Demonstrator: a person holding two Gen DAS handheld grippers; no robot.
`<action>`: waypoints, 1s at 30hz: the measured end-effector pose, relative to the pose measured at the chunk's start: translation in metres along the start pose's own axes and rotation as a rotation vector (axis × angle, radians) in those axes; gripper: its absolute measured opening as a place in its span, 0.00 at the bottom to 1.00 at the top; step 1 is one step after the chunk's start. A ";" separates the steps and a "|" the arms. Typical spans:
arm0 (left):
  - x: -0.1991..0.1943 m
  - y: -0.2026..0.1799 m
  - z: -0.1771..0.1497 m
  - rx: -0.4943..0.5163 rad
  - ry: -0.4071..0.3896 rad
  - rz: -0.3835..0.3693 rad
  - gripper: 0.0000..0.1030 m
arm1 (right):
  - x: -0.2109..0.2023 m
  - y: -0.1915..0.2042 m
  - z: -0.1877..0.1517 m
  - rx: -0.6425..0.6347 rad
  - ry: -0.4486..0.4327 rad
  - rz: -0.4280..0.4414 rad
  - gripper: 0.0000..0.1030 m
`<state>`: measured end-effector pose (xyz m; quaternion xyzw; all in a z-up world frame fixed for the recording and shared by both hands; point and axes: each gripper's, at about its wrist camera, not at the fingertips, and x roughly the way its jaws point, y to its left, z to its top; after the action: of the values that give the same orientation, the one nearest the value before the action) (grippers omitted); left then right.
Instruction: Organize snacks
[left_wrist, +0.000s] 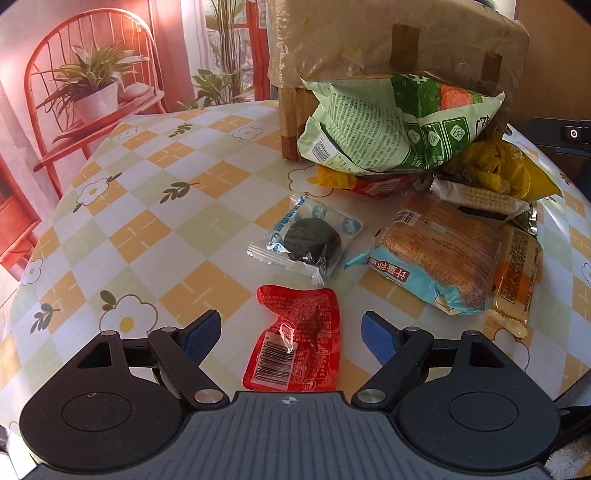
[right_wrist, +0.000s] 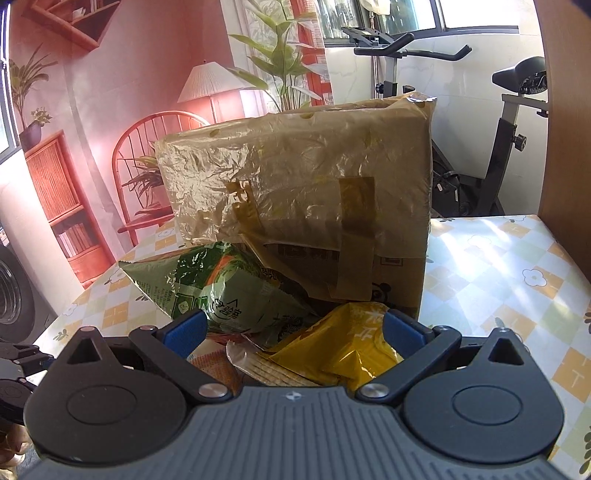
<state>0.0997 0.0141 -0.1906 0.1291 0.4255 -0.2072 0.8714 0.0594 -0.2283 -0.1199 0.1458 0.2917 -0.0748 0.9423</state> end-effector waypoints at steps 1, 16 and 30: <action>0.004 0.000 0.000 0.001 0.006 -0.001 0.82 | 0.000 0.000 -0.001 -0.004 0.008 -0.003 1.00; -0.005 0.000 0.002 -0.033 -0.039 0.037 0.27 | 0.011 0.020 -0.016 -0.094 0.117 0.125 0.89; 0.001 0.010 0.002 0.009 -0.044 -0.010 0.56 | 0.034 0.052 -0.021 -0.175 0.224 0.213 0.81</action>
<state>0.1062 0.0217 -0.1895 0.1262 0.4057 -0.2164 0.8790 0.0882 -0.1744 -0.1437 0.1007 0.3833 0.0679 0.9156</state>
